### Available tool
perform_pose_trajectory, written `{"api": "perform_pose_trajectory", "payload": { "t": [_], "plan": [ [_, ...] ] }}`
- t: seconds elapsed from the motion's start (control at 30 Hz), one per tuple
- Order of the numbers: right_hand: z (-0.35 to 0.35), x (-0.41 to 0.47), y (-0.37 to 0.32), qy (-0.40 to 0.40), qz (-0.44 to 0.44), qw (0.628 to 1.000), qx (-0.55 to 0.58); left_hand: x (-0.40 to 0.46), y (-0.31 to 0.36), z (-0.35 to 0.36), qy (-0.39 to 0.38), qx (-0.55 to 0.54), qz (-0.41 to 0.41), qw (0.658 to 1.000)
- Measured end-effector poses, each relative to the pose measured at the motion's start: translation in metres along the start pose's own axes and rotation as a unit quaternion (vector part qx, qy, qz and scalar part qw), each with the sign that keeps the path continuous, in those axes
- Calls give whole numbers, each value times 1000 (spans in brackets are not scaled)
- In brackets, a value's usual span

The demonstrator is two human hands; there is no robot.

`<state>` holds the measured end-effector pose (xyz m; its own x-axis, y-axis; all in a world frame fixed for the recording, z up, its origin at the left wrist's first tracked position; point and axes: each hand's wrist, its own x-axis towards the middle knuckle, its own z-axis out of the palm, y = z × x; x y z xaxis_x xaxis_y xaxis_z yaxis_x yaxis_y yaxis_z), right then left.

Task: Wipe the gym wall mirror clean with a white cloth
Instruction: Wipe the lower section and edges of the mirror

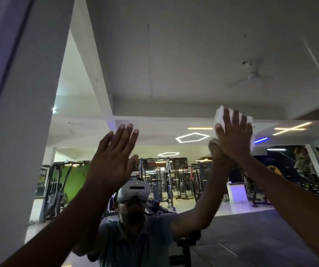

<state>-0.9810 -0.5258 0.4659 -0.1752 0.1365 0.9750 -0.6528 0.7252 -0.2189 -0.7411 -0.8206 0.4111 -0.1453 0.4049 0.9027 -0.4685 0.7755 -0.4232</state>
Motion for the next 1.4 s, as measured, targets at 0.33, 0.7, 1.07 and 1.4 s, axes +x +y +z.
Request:
{"api": "perform_pose_trajectory", "payload": {
  "t": [0.33, 0.7, 1.07, 1.4],
  "plan": [
    [1, -100, -247, -6, -283, 956, 73, -36, -41, -34, 13, 19, -112, 993],
    [-1, -57, -76, 38, 50, 998, 23, -67, -55, -32, 8, 13, -119, 993],
    [-1, -147, -166, -20, -317, 946, 63, -66, -13, -37, -45, 6, -117, 992],
    [5, -194, -87, 27, 12, 999, 18, -91, 47, -14, -36, -20, -71, 997]
  ]
}}
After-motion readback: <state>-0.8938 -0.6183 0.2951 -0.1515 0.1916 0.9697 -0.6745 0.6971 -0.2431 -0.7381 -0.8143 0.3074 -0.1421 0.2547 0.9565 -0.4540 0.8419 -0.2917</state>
